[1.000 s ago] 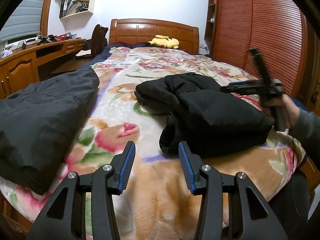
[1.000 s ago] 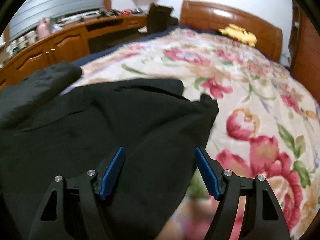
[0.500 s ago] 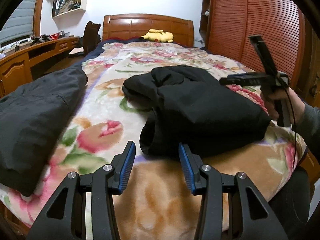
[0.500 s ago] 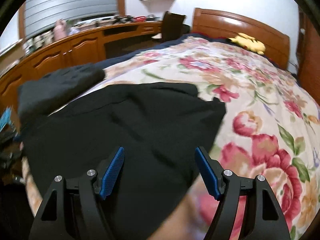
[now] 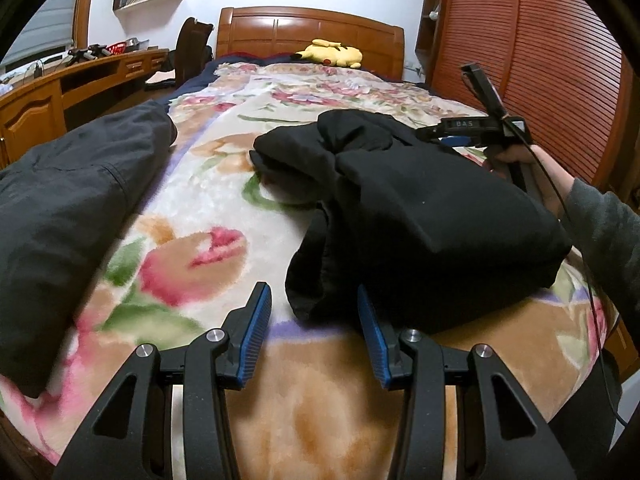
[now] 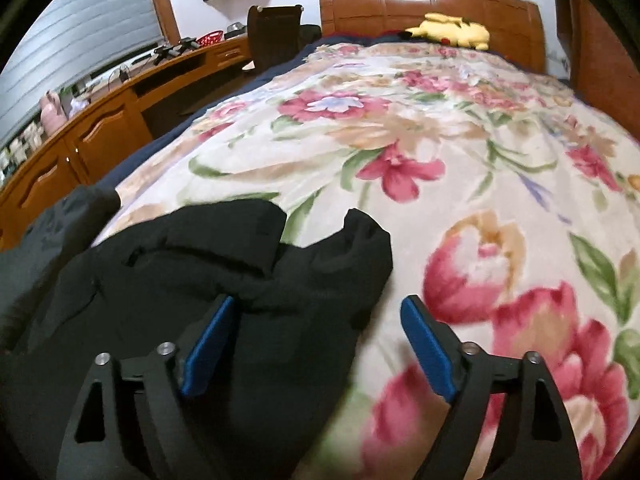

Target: Fold large clothes

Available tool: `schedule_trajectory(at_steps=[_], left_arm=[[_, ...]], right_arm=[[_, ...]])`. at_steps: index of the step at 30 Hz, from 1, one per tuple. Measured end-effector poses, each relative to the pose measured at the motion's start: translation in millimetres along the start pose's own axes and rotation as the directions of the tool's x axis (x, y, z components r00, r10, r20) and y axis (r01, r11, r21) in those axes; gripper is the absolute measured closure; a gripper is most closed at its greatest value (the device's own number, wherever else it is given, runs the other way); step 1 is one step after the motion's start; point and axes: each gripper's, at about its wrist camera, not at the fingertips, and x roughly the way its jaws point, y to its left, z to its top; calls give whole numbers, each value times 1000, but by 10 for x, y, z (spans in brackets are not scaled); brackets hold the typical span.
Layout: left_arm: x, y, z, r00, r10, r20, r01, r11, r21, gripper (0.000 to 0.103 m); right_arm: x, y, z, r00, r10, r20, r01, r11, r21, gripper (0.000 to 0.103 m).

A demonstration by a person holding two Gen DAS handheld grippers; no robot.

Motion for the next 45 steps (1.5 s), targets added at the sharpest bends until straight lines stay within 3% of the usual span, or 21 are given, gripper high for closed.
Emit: schedule_trajectory(at_steps=[6, 11, 17, 25, 28, 30, 33, 45], left_arm=[[43, -38, 17, 1000, -22, -12, 22, 1000, 3, 72], [60, -25, 32, 999, -43, -19, 43, 999, -14, 75], [72, -25, 47, 999, -32, -22, 32, 999, -16, 75], [109, 9, 49, 999, -33, -26, 32, 999, -23, 75], [120, 9, 50, 999, -42, -28, 41, 999, -19, 83], [95, -8, 52, 998, -48, -27, 48, 999, -9, 96], [13, -19, 79, 999, -44, 2, 44, 999, -5, 99], [-400, 93, 326, 990, -13, 139, 14, 1000, -1, 100]], right_arm=[[282, -151, -8, 995, 76, -69, -69, 993, 92, 10], [325, -162, 3, 994, 87, -72, -78, 990, 118, 10], [237, -74, -14, 990, 116, -81, -106, 987, 119, 26], [158, 25, -4, 994, 89, -58, -86, 995, 59, 46], [140, 37, 4, 995, 89, -55, -87, 996, 34, 58], [51, 87, 8, 999, 52, -15, -53, 998, -16, 72], [-96, 200, -4, 999, 6, 45, -2, 996, -89, 77], [-654, 553, 26, 983, -96, 160, 127, 972, -196, 82]])
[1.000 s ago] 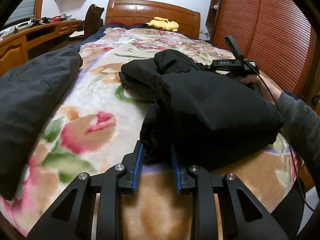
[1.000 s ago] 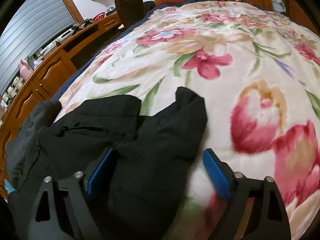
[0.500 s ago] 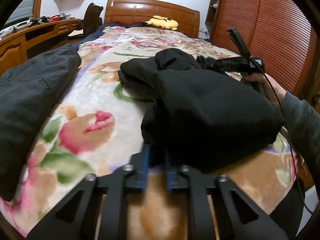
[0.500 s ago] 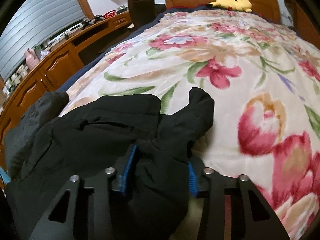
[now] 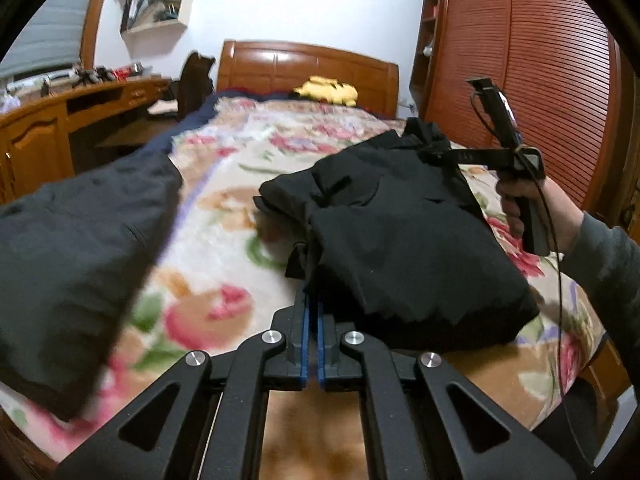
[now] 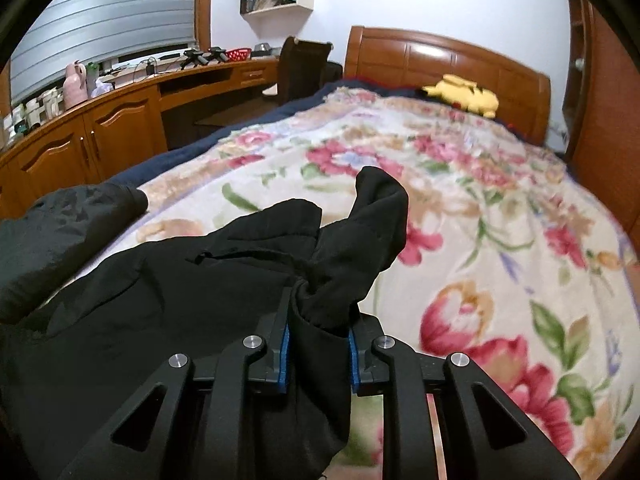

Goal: Fold large clothes
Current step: 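Close the left gripper on the bundle while the right gripper grips the coat edge, then lift the folded black coat with both grippers and carry it off the bed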

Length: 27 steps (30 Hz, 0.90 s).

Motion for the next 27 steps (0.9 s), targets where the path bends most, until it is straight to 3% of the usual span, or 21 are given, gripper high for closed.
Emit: schedule_trajectory(at_steps=[3, 8, 15, 22, 27], left_arm=[[-80, 158, 87, 1000, -11, 4, 12, 1000, -4, 100], [-319, 373, 281, 998, 28, 53, -29, 999, 23, 100], [-655, 812, 436, 988, 129, 86, -134, 989, 54, 100], [-1039, 1421, 544, 948, 298, 116, -303, 953, 25, 100], [-1215, 1897, 499, 900, 425, 97, -426, 905, -9, 100]], right_arm=[[-119, 123, 66, 1000, -11, 27, 11, 1000, -19, 83], [-206, 380, 206, 999, -9, 51, 13, 997, -70, 83], [-202, 843, 521, 996, 22, 82, -11, 991, -130, 83], [-88, 1580, 891, 988, 105, 116, -77, 971, -225, 83], [173, 2072, 1097, 977, 174, 124, -137, 955, -262, 83]])
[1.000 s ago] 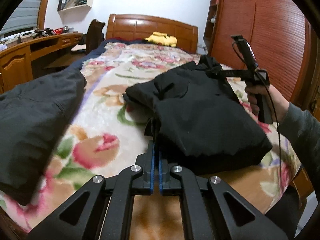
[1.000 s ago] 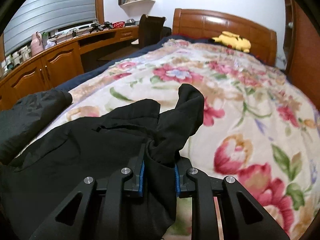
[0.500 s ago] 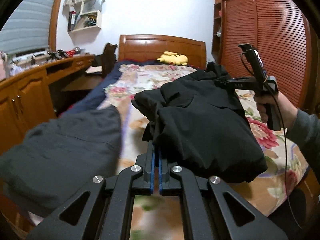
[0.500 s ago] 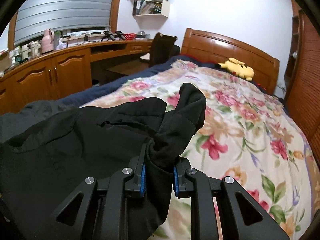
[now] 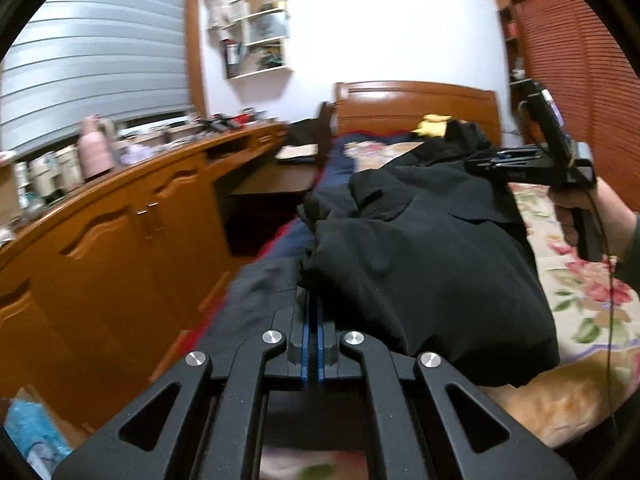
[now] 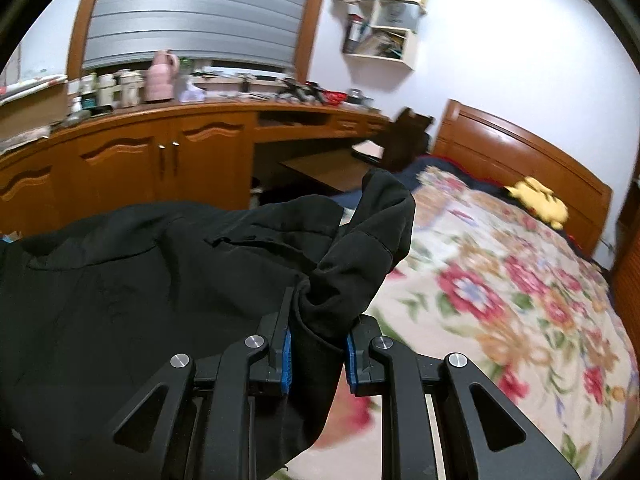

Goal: Fold large clothes
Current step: 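Lift the folded black coat with both grippers and carry it off the bed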

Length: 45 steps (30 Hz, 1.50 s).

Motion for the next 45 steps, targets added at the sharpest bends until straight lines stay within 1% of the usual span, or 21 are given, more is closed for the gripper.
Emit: schedule_trajectory(at_steps=[4, 8, 13, 15, 17, 19, 21, 22, 23, 25, 26, 27, 28, 30, 31, 32, 33, 36, 40, 43, 45], left_arm=[[67, 365, -145, 997, 62, -45, -63, 998, -21, 100], [145, 544, -309, 992, 102, -72, -105, 994, -42, 100], [260, 579, -503, 986, 125, -109, -130, 991, -40, 100], [276, 616, -536, 987, 111, -116, -119, 991, -64, 100], [253, 637, -528, 990, 92, -110, -103, 990, -94, 100], [228, 635, -496, 991, 88, -104, -99, 989, -105, 100], [187, 616, -463, 991, 91, -98, -101, 989, -108, 99], [163, 601, -445, 991, 96, -97, -107, 988, -109, 99], [137, 596, -428, 990, 106, -92, -116, 987, -109, 98], [54, 581, -369, 991, 114, -69, -122, 986, -114, 96], [14, 573, -351, 992, 114, -60, -121, 986, -117, 88], [-46, 556, -320, 993, 112, -42, -116, 986, -123, 74], [-112, 534, -275, 994, 112, -19, -113, 986, -126, 67], [-164, 529, -177, 992, 123, 6, -121, 985, -125, 50], [-189, 504, -123, 993, 120, 17, -117, 985, -125, 45], [-201, 475, -76, 993, 112, 25, -108, 986, -125, 34], [-199, 454, -47, 994, 106, 31, -102, 987, -125, 28], [-186, 324, 78, 993, 109, 48, -104, 989, -106, 27], [-87, 105, 243, 995, 88, 55, -83, 994, -75, 27], [74, -22, 268, 995, 93, 21, -93, 995, -34, 27], [227, -84, 222, 994, 103, -23, -103, 995, -6, 27]], right_arm=[[303, 239, 88, 999, 46, -2, -46, 998, -35, 83], [693, 223, 60, 996, 85, -19, -85, 996, -28, 83], [973, 214, -56, 995, 76, -69, -78, 997, -29, 82], [1091, 174, -82, 993, 64, -97, -65, 998, -2, 79], [1078, 118, -111, 992, 64, -106, -61, 998, 22, 78], [1038, 79, -137, 994, 63, -91, -63, 998, -2, 75], [1042, 56, -111, 992, 75, -97, -75, 997, 4, 61], [1044, 112, -95, 991, 87, -101, -86, 996, 14, 56], [1007, 94, -101, 990, 96, -100, -95, 995, 19, 48], [889, 104, -133, 992, 99, -80, -99, 995, 10, 45], [826, 129, -154, 992, 103, -71, -103, 995, 7, 44], [783, 176, -189, 992, 105, -63, -105, 994, 7, 44], [732, 172, -215, 992, 112, -52, -112, 994, 11, 44], [706, 186, -289, 985, 168, -32, -167, 986, 23, 44], [667, 193, -343, 983, 179, -28, -178, 984, 24, 44], [622, 213, -362, 981, 190, -26, -190, 982, 18, 44], [555, 225, -410, 979, 203, -20, -203, 979, 12, 44], [458, 232, -465, 972, 235, -12, -235, 972, -6, 44], [399, 205, -542, 959, 284, -6, -284, 959, -8, 44], [373, 187, -619, 958, 287, -8, -287, 958, -28, 44], [380, 152, -625, 961, 276, -8, -277, 960, -35, 44]])
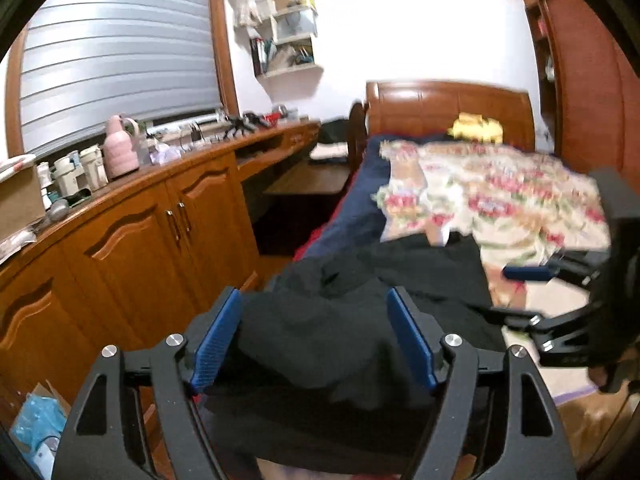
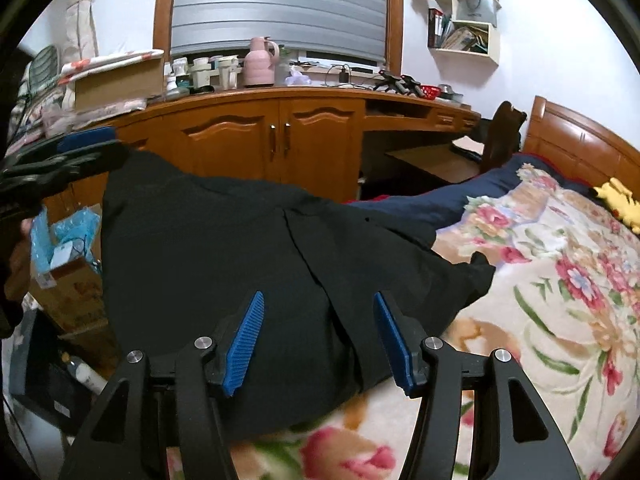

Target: Fold large clothes

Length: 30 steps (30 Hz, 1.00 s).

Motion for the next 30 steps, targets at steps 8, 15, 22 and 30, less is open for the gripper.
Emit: schedule_trajectory(at_steps=[8, 15, 22, 30], left_arm=[[341, -52, -393, 989, 115, -92, -102, 985, 136, 28], [503, 270, -680, 984, 110, -143, -99, 992, 84, 30], [617, 387, -767, 986, 46, -160, -49, 999, -13, 30], [592, 361, -783, 986, 64, -154, -68, 997, -26, 30]], right_arm=[[109, -347, -65, 999, -42, 5, 42, 997, 60, 44], [643, -457, 27, 998, -60, 12, 59, 997, 57, 60], [1547, -422, -133, 981, 7, -193, 4, 998, 57, 60], [1258, -309, -95, 985, -46, -165, 53, 998, 41, 60]])
